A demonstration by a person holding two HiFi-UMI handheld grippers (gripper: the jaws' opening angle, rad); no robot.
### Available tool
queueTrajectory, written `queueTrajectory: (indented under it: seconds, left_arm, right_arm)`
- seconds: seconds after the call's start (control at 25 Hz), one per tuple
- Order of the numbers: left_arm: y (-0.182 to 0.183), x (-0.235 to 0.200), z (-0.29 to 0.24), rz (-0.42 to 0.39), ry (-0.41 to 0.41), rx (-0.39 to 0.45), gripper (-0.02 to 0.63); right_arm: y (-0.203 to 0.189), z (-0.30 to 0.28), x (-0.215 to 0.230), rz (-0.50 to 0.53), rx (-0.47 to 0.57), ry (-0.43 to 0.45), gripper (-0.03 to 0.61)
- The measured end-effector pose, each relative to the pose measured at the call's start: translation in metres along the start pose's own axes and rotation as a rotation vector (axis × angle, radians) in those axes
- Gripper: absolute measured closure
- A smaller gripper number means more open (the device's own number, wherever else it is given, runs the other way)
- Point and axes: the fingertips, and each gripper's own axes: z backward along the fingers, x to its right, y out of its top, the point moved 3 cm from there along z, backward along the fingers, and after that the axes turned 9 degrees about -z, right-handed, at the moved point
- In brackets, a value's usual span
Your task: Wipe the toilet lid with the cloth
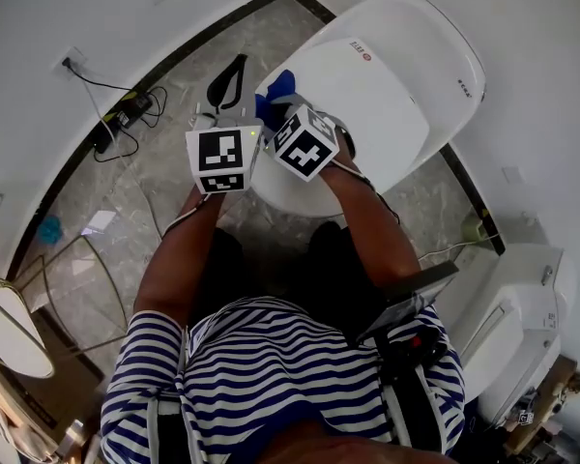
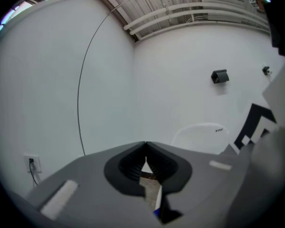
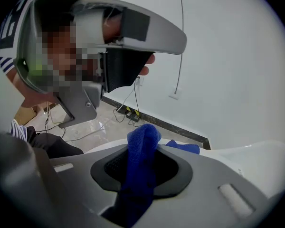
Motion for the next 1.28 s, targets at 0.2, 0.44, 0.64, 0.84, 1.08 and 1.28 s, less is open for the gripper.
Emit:
queueTrajectory:
  seconds: [0.2,0.44,0.64,0.84,1.08,1.28]
  left_arm:
    - [0.001,-0.002,0.002,0.001,0.004,0.003,0.612]
    - [0.002,-0.003,0.002,0.000,0.009,0.005,0.612]
    - [0.004,-0.002,0.004,-0.006,0.005,0.007,0.612]
    - [0.005,0.003,0.004,-0.007,0.001,0.005,0.612]
    - [0.007,0.019,0.001,-0.014,-0.021,0.006,0.612]
    - [0.006,0.028,-0.003,-0.022,-0.031,0.000,0.612]
  right_arm:
    - [0.002,-0.003,-0.021,0.022,0.001,0.039,0.466]
    - [0.003,-0.004,-0.036,0.040,0.007,0.066,0.466]
    - [0.003,0.002,-0.031,0.005,0.066,0.045,0.466]
    - [0.000,0.025,0.002,-0.096,0.191,-0.037,0.468]
    - [-0.009,0.059,0.066,-0.186,0.267,-0.172,0.468]
    - [-0.024,0.088,0.139,-0.214,0.256,-0.309,0.468]
